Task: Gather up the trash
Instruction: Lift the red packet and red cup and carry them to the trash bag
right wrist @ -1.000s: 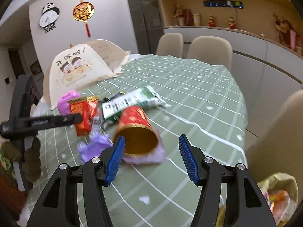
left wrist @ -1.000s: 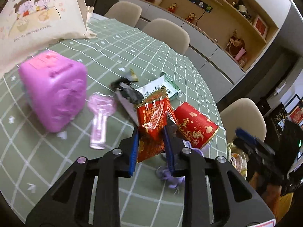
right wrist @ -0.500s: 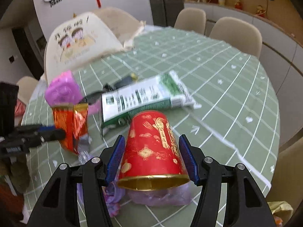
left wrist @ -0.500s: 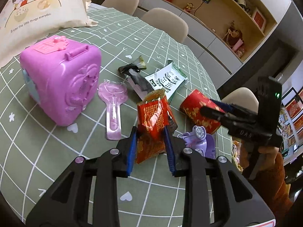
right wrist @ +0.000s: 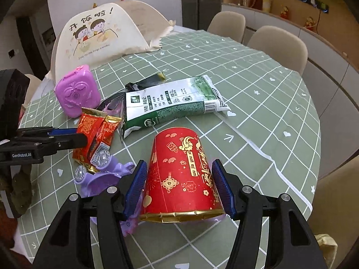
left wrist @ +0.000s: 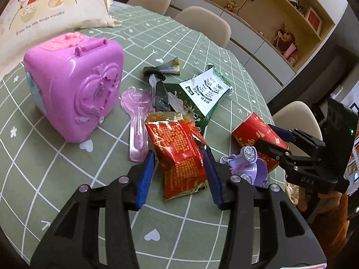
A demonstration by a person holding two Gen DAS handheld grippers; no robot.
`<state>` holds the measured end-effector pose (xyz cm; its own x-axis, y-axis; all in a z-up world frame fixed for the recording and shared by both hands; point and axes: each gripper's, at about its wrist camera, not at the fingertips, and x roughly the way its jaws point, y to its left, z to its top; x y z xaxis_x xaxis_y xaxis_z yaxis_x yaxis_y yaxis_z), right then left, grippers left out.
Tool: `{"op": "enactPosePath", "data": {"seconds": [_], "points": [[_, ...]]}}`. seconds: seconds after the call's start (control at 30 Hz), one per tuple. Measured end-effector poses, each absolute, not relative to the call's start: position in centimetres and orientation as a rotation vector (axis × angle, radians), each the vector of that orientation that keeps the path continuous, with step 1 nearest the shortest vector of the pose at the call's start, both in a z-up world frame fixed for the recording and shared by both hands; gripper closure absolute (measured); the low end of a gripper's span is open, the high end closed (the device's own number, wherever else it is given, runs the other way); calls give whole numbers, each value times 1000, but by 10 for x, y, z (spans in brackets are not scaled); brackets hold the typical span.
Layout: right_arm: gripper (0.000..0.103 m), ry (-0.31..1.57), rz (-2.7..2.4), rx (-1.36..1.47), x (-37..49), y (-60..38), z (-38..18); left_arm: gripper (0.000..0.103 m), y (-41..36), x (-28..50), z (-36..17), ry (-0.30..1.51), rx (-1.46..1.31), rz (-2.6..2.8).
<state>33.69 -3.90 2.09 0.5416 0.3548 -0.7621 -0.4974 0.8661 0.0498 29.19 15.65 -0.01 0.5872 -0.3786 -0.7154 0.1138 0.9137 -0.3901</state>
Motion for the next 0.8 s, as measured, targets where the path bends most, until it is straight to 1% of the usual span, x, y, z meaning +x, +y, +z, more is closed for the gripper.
{"op": "enactPosePath", "data": {"seconds": [0.03, 0.17, 0.2, 0.23, 0.33, 0.57, 0.8], "points": [[45, 858, 509, -177, 336, -39, 20, 75, 155, 291, 1, 892, -312, -291], [44, 855, 499, -174, 333, -40, 16, 83, 153, 287, 7, 854, -287, -290], [44, 849, 497, -170, 331, -41, 17, 84, 155, 285, 10, 836, -292, -287], [47, 840, 492, -165, 329, -41, 19, 84, 156, 284, 13, 823, -294, -284], [50, 780, 480, -165, 318, -43, 31, 85, 162, 279, 22, 771, -299, -263], [50, 664, 472, -87, 291, -65, 77, 85, 165, 271, 44, 700, -306, -237], [50, 577, 441, -12, 274, -109, 108, 85, 140, 257, 76, 625, -229, -244]]}}
